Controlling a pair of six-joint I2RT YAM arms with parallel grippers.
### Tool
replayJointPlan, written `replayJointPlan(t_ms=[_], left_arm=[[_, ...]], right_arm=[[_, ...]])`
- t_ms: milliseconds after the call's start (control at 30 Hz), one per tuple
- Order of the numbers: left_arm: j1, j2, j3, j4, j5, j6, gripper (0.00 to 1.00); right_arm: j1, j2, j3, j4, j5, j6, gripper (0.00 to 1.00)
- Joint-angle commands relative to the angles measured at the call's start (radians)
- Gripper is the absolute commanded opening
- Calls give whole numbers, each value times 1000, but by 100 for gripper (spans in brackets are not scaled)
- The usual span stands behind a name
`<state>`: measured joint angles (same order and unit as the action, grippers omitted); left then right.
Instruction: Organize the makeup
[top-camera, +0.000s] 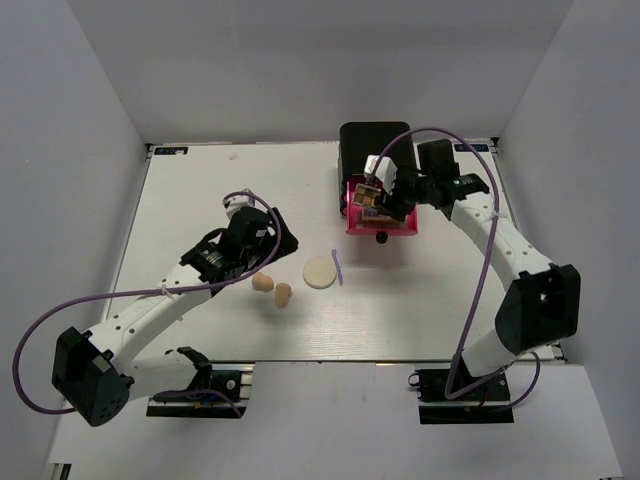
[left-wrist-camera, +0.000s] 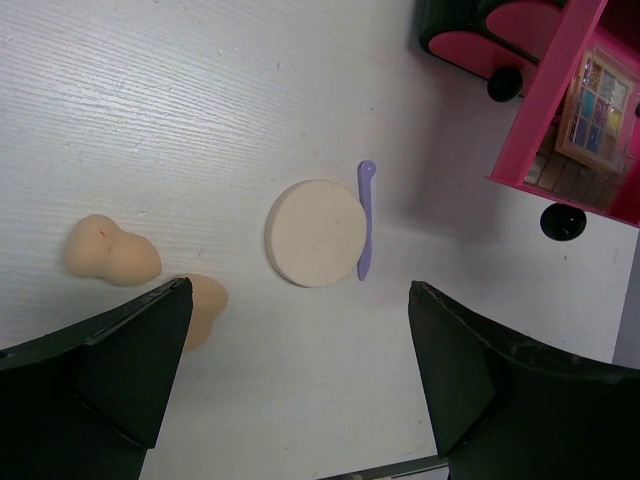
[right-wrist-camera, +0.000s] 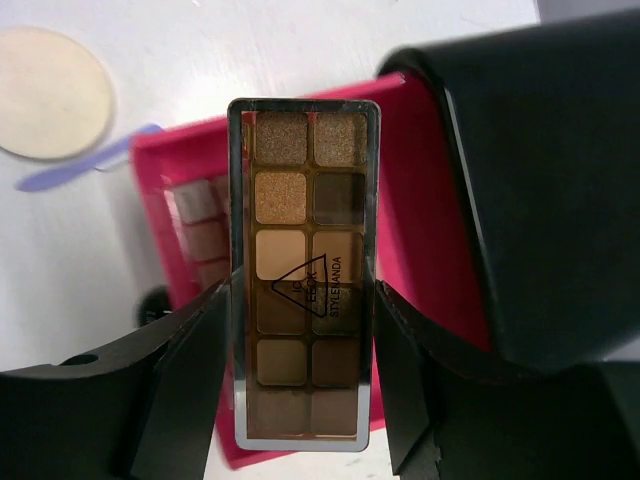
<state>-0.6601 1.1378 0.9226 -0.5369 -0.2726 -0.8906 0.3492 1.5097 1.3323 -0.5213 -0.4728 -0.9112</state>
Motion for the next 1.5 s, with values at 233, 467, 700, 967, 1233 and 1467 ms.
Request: replayJointPlan(t_ms=[233,467,700,967,1233,1467], left_arm=[[5,-18,-1,28,10,9,98],[5,-19,-2,29,9,9,98],[5,-19,-8,38,12,7,98],[5,-18,-10,38,10,7,98],[5,-15,-14,51,16,7,98],[5,-23,-24,51,15,7,98]], right_arm=[[-52,145,180,-87,-16,-161,13],[-58,198,243,-171,-47,-189,57],[-58,193,225,-148,-38,-166,75],[-67,136,238,-186,-139,-112,58],[-82,12,116,-376,-403,-323,0],[-84,72,49,-606,-328,-485,0]])
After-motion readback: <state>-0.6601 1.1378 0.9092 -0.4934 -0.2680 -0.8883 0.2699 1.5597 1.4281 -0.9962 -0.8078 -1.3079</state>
